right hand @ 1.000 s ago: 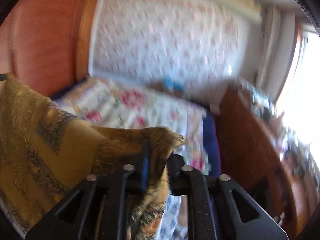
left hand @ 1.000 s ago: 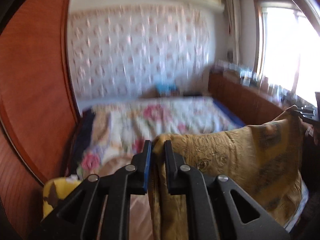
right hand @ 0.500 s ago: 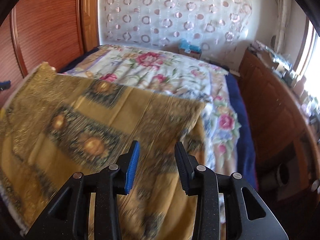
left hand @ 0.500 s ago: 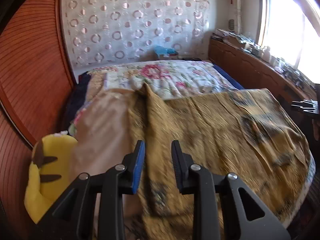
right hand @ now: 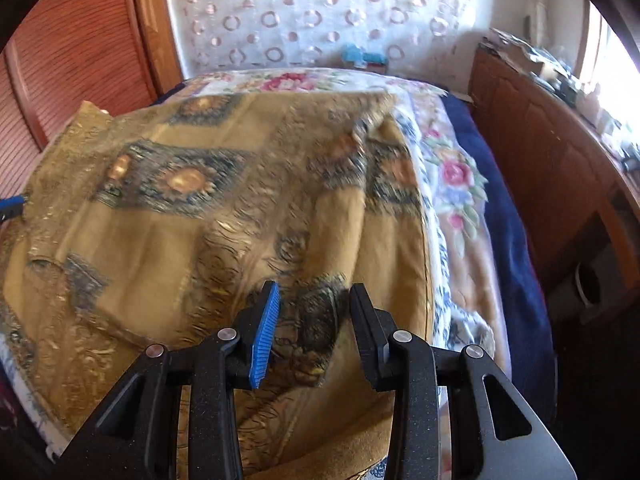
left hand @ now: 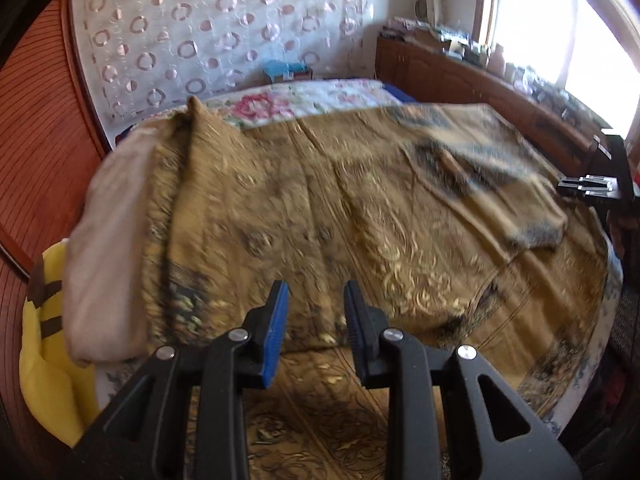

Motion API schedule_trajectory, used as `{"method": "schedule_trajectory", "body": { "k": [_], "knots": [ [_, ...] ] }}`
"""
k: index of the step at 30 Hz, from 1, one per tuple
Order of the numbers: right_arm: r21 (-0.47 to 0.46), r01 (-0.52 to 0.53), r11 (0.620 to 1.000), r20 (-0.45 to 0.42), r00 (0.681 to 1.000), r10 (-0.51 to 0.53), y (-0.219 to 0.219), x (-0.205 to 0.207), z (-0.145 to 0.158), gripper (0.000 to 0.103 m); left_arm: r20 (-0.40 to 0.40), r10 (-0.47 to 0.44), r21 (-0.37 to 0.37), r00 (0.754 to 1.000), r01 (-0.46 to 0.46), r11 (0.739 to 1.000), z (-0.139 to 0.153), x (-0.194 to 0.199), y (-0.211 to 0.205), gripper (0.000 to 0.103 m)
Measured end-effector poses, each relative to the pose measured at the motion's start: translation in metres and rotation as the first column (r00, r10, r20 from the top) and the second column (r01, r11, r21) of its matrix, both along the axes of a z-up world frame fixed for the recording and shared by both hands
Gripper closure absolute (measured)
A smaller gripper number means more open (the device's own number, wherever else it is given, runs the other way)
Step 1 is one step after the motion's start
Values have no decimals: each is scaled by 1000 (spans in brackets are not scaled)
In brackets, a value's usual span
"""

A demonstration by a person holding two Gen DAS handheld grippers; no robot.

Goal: Fold small clothes

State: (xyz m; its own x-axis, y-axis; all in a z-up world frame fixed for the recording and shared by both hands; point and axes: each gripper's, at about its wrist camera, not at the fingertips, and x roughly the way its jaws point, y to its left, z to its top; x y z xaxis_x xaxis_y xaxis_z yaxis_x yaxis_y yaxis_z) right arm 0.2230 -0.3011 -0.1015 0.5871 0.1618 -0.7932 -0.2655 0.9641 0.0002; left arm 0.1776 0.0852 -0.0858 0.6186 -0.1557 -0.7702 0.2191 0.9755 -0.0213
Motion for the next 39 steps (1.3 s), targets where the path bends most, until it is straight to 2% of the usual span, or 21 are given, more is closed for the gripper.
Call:
{"method": "schedule_trajectory", "body": {
  "k": [7, 9, 15, 26, 30, 33, 39],
  "knots": [
    [13, 18, 1000, 49, 999, -18, -1, -9, -3, 66, -19, -8, 60, 1000, 9, 998, -23, 3, -13, 76],
    [20, 19, 1000, 48, 999, -20, -2, -9, -3, 65, 4, -7, 62, 1000, 7, 998, -23, 2, -13, 75],
    [24, 16, 1000, 47, 999, -17, -4, -9, -3, 64, 14, 17, 5, 1000, -17, 1000, -28, 3, -7, 74],
    [26, 16, 1000, 47, 999, -18, -4, -8, -4, 64, 14, 32, 11, 999, -32, 999, -28, 2, -3, 71],
    [25, 16, 1000, 48, 999, -18, -4, -8, -4, 64, -4, 55, -8, 998, -55, 998, -23, -7, 4, 71],
    [25, 16, 1000, 47, 999, -18, -4, -8, -5, 64, 52, 97, -28, 994, -96, 995, -8, -23, 18, 71],
    [25, 16, 1000, 48, 999, -18, -4, -8, -5, 64, 124, 166, 40, 978, -172, 984, 14, -35, 37, 71]
  ]
}}
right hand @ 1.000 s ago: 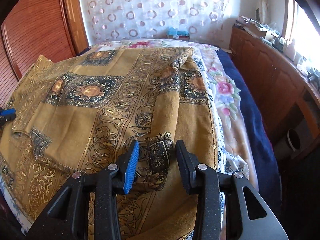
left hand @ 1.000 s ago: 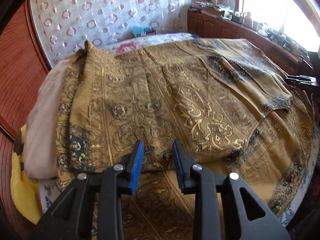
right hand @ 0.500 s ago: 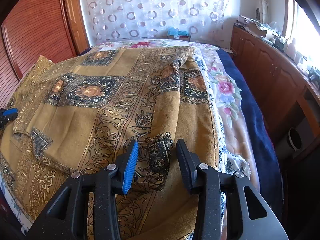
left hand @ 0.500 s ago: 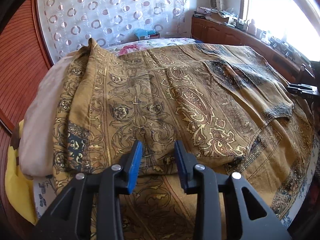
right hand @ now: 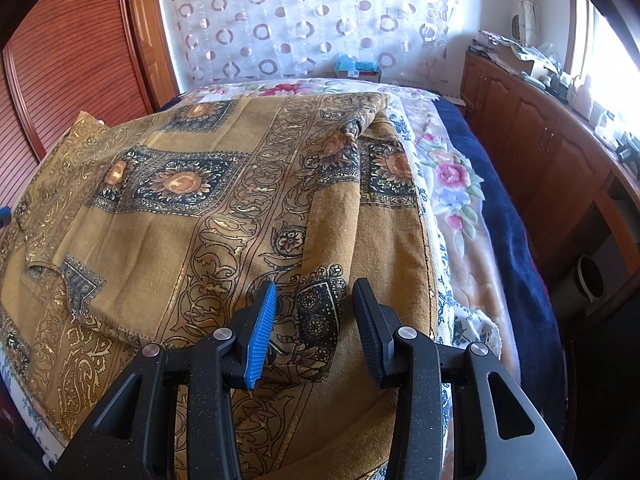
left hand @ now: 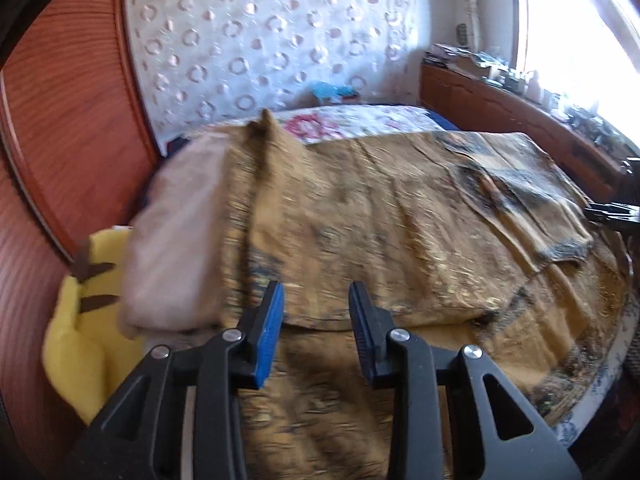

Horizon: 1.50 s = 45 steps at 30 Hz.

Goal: Fold small clothes

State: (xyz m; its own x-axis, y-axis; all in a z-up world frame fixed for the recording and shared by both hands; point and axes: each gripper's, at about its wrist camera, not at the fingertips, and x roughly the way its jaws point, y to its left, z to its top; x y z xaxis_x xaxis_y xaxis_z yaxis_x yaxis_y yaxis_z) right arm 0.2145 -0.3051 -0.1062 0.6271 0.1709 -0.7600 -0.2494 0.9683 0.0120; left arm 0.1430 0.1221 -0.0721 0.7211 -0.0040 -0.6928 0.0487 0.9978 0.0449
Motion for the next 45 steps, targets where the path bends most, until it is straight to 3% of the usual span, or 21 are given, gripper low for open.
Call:
{"method": "schedule_trajectory", "body": {
  "k": [10, 15, 24, 27, 31, 32, 34, 37, 38, 39, 42, 45],
  "knots": [
    [1, 0, 1000, 0, 1000, 0, 0, 0, 0, 64, -68, 50, 30, 996, -48, 998, -29, 21, 23, 73],
    [0, 0, 1000, 0, 1000, 0, 0, 0, 0, 64, -90, 50, -16, 995, -52, 999, -39, 31, 30, 77],
    [0, 0, 1000, 0, 1000, 0, 0, 0, -1, 64, -72, 6, -44, 997, -9, 999, -31, 36, 25, 85],
    [0, 0, 1000, 1, 1000, 0, 0, 0, 0, 64, -85, 23, -13, 996, -24, 1000, -33, 42, 23, 85],
    [0, 0, 1000, 1, 1000, 0, 0, 0, 0, 64, -93, 28, -25, 995, -30, 999, -36, 48, 28, 86],
    [0, 0, 1000, 1, 1000, 0, 0, 0, 0, 64, -85, -2, -42, 996, -1, 999, -35, 48, 27, 101],
    [-2, 0, 1000, 0, 1000, 0, 0, 0, 0, 64, -86, -29, -76, 996, 23, 997, -31, 47, 25, 101],
    [-35, -23, 999, 4, 1000, 23, 4, 1, 0, 64, -42, -32, -54, 999, 30, 998, -19, 40, 17, 101],
    [-44, -36, 998, 1, 999, 36, 5, 1, 1, 71, -24, -35, -61, 999, 33, 998, -15, 38, 16, 101],
    [-33, -56, 998, -8, 998, 56, 7, 1, 1, 87, -10, -33, -65, 999, 32, 997, -11, 35, 14, 101],
    [-66, -70, 995, 4, 998, 70, 14, 0, 3, 99, 26, -36, -78, 999, 38, 996, 2, 28, 12, 101],
    [-52, -80, 995, 29, 996, 82, 15, -4, 6, 101, 65, -41, -99, 997, 48, 994, 18, 17, 12, 101]
  ]
}}
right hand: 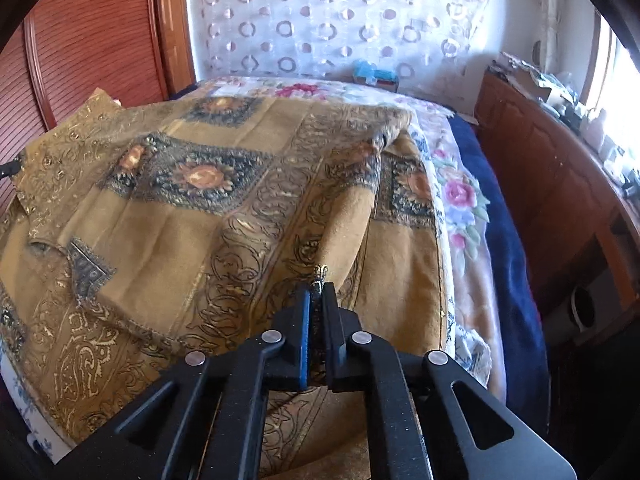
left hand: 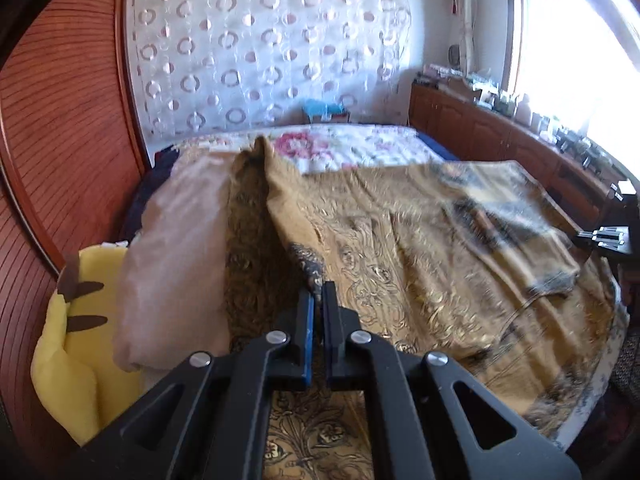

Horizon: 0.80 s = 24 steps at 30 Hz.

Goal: Fold small clothes

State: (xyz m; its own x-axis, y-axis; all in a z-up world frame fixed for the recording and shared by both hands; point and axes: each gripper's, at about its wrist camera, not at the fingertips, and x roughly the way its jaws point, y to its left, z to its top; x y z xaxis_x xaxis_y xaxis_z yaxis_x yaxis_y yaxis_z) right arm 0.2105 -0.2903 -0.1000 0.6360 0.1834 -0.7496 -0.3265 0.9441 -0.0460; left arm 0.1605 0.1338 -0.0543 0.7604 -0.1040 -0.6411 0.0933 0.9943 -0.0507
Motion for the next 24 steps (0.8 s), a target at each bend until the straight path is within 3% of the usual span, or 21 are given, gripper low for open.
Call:
{"method": "schedule_trajectory", "body": {
  "k": [15, 19, 24],
  "knots": [
    [114, -47, 992, 121, 992, 33, -17, -54, 63, 102, 43, 11, -119, 999, -6, 993, 17, -74, 21, 101],
    [115, -58, 992, 132, 990, 43, -25, -73, 81, 102, 23, -1, -136, 1000, 4, 991, 10, -99, 18, 101],
    [90, -50, 995, 121, 992, 39, -31, -91, 80, 102, -18, 1, -114, 1000, -3, 994, -9, -118, 12, 101]
  ]
}}
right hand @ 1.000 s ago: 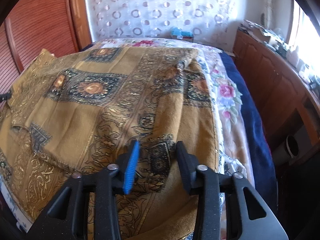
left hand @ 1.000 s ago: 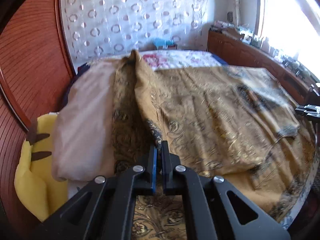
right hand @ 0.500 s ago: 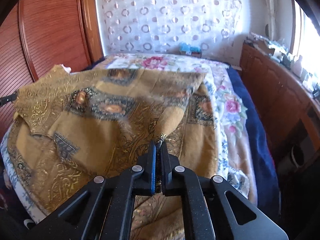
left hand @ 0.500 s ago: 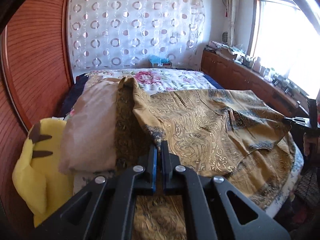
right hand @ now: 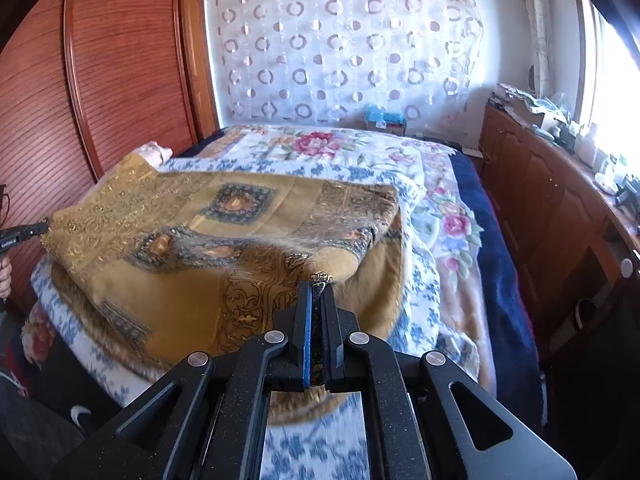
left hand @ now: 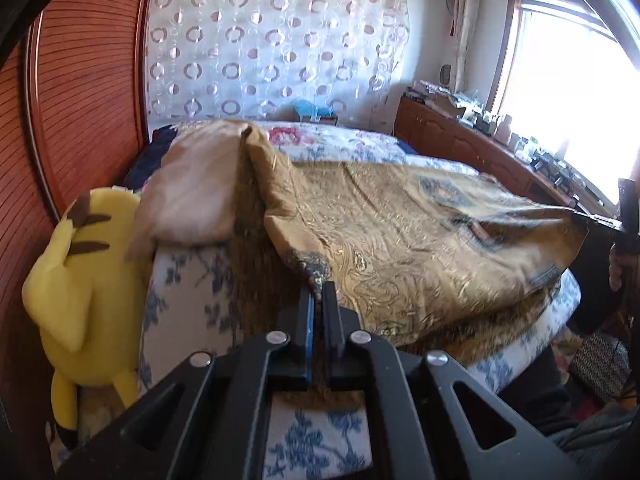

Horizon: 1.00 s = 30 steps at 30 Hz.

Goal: Fold small clothes

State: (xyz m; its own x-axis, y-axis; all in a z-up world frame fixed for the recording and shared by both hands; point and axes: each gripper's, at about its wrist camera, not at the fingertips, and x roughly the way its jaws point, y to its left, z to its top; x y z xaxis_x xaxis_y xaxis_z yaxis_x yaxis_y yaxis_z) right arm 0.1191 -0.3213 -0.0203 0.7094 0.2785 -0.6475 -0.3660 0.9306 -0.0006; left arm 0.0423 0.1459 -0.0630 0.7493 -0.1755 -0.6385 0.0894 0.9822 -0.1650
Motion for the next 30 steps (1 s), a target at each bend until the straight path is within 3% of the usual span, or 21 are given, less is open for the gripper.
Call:
{"method": "schedule_trajectory", "body": {
  "k": [4, 10, 18, 22, 30],
  "knots": [
    [-42, 30, 999, -46, 998, -32, -1, 5, -27, 102, -56, 9, 8, 998, -8, 1000, -20, 4, -4, 101],
    [-28, 51, 998, -89, 995, -53, -2, 13, -48, 102, -58, 18, -10, 998, -18, 1000, -23, 4, -8, 101],
    [29, 8, 1000, -12, 1000, -8, 0, -5, 12, 102, 19, 2, 12, 1000, -2, 1000, 12, -2, -8, 101],
    [-74, 43, 996, -1, 999, -43, 6, -7, 26, 102, 29, 16, 17, 999, -16, 1000, 21, -4, -6, 101],
    [-128, 53, 990, -111, 992, -67, 5, 6, -37, 101, -112, 25, 21, 993, -23, 1000, -20, 8, -3, 101]
  ]
}}
